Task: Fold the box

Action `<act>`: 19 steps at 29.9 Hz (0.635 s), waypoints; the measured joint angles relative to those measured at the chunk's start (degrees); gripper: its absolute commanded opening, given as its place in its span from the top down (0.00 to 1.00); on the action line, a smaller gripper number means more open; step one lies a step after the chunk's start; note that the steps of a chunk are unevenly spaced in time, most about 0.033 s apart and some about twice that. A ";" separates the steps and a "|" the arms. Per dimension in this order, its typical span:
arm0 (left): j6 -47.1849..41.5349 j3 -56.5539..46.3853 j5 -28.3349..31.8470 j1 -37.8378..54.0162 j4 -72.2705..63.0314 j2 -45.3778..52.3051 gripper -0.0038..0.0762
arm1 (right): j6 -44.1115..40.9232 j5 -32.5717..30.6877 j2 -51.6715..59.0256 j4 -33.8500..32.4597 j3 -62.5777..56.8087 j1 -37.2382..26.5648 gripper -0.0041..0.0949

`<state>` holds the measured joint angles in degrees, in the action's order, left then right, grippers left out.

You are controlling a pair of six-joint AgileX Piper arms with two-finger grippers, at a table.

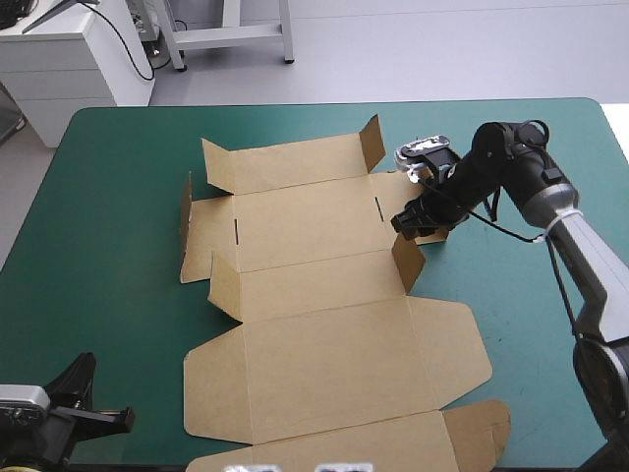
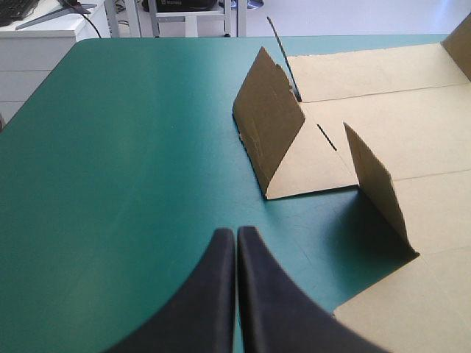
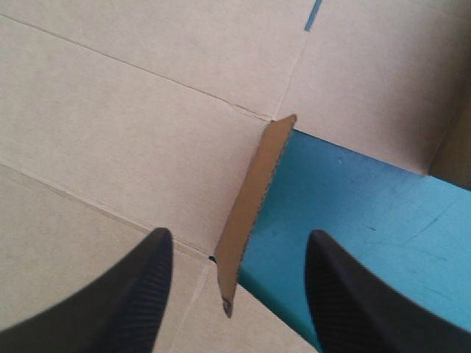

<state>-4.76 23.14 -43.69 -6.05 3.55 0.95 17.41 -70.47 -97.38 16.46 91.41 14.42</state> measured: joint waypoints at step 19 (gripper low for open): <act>0.00 0.00 -0.06 0.00 0.00 0.00 0.96 | -3.99 -0.10 -8.91 -0.70 0.09 0.04 0.24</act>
<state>-4.76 23.14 -43.74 -6.05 3.55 0.95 13.41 -70.57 -106.29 15.76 91.50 14.46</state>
